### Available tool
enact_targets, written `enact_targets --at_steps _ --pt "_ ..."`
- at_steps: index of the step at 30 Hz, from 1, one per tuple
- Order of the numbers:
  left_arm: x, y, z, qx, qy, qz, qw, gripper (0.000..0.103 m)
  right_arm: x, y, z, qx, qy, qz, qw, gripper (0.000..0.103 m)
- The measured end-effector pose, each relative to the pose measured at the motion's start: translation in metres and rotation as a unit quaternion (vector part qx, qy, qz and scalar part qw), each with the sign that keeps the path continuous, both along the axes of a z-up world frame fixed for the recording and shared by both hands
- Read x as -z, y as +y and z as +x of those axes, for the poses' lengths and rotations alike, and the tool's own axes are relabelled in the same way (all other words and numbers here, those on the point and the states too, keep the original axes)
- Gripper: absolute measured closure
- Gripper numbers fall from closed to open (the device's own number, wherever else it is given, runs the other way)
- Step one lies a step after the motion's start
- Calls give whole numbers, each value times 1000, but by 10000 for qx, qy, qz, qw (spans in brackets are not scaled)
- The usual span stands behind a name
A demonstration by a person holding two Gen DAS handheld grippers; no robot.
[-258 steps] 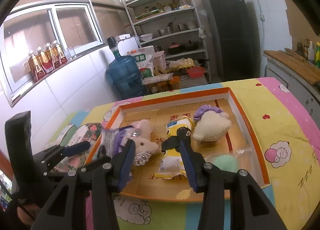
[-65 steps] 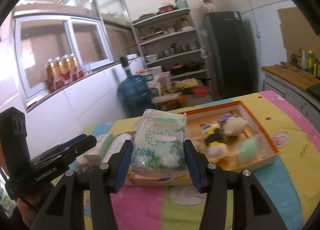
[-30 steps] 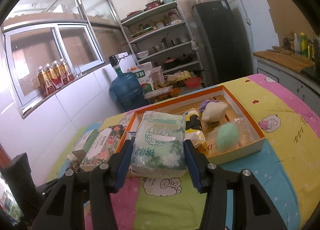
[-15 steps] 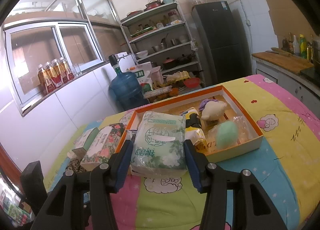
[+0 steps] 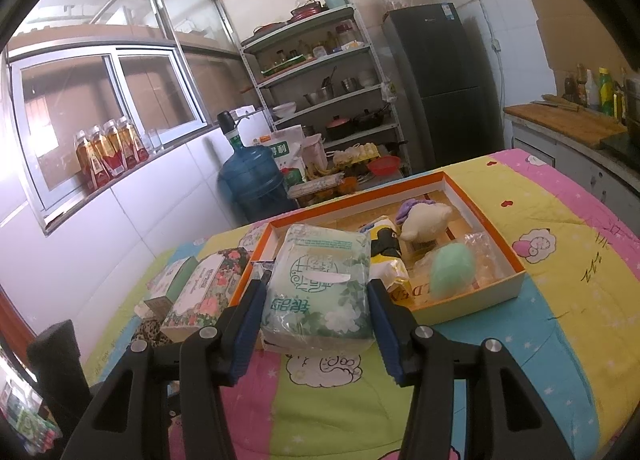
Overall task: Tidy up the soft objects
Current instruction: 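Release the soft pack with the right gripper while the left gripper lowers the bun bag into the box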
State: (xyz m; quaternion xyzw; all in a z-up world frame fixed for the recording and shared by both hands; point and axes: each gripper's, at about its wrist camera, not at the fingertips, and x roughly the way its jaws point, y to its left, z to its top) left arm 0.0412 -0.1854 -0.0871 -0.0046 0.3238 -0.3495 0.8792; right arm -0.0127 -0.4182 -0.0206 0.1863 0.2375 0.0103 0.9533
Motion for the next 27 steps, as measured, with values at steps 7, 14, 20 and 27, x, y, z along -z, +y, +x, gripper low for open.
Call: enact_targets --at_steps 7,14,20,27 --pt "-32 -13 7 130 -261 -225 9993 49 -7 -12 -1 98 -117 -94 9998 51" --pt "-66 -45 29 195 -530 -284 9980 49 -19 -36 4 259 -223 -260 9991 51" --pt "-81 -84 49 243 -662 -233 9972 49 -24 -60 18 301 -242 -435 9983 51" --pt "-71 -128 84 133 -386 -156 9990 49 -9 -85 52 184 -24 -392 9991 57"
